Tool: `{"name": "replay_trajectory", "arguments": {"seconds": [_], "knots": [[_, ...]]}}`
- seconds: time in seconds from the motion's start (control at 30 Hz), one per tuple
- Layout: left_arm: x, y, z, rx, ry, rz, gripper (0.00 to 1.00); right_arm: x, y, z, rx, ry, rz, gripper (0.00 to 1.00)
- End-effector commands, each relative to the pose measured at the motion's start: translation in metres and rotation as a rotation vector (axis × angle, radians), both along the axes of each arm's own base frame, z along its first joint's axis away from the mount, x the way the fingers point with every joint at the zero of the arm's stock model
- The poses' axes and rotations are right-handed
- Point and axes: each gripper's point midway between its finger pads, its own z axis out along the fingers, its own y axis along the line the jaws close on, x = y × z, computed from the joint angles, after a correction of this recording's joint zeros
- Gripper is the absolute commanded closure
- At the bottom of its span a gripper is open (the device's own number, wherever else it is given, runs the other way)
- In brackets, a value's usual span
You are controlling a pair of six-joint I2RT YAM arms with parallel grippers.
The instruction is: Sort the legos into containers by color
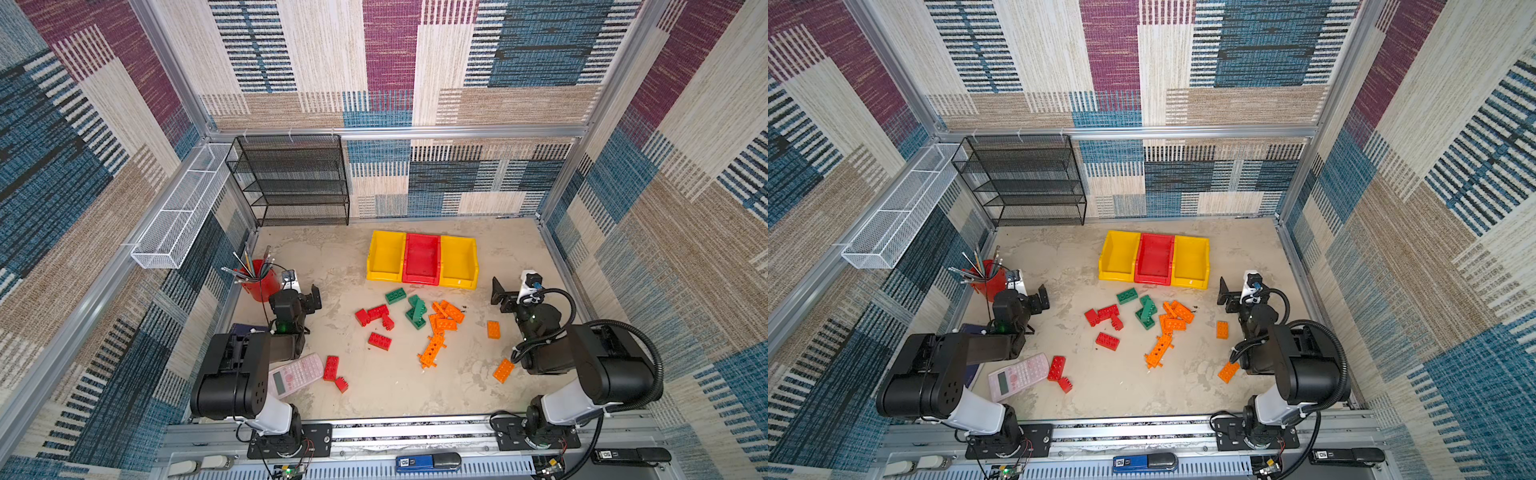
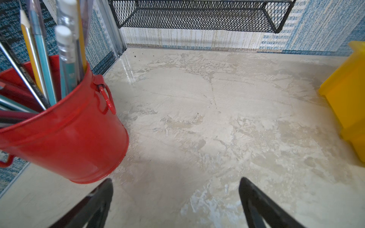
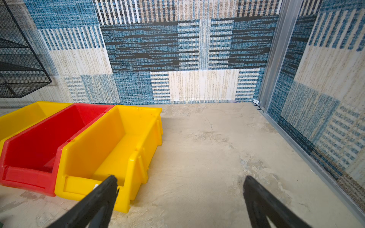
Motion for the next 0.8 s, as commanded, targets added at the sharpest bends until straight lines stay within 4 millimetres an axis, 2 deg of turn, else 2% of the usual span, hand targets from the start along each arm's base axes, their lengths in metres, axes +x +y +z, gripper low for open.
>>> {"name": "replay_trajectory", "arguments": {"seconds": [0.0, 0.13, 0.27, 0.43, 0.6, 0.77], "knots": [[0.003, 0.002, 0.006, 0.011, -0.017, 0.007, 0.01, 0.000, -0.002, 0.008, 0.000, -0.031, -0.010, 0.00], [0.003, 0.002, 0.006, 0.010, -0.018, 0.008, 0.03, 0.005, -0.008, 0.013, 0.013, -0.021, -0.047, 0.00], [0.003, 0.002, 0.007, 0.014, -0.024, 0.005, 0.08, 0.024, -0.016, 0.024, 0.011, 0.067, -0.091, 0.00], [0.013, -0.004, 0.025, 0.023, 0.090, -0.033, 0.09, 0.049, -0.039, 0.034, 0.094, 0.261, -0.259, 0.00], [0.019, -0.018, 0.073, -0.006, 0.067, -0.068, 0.10, 0.052, -0.036, 0.039, 0.237, 0.411, -0.300, 0.00], [0.025, -0.052, 0.119, -0.084, 0.086, -0.097, 0.10, 0.045, -0.009, 0.043, 0.241, 0.470, -0.215, 0.00]]}}
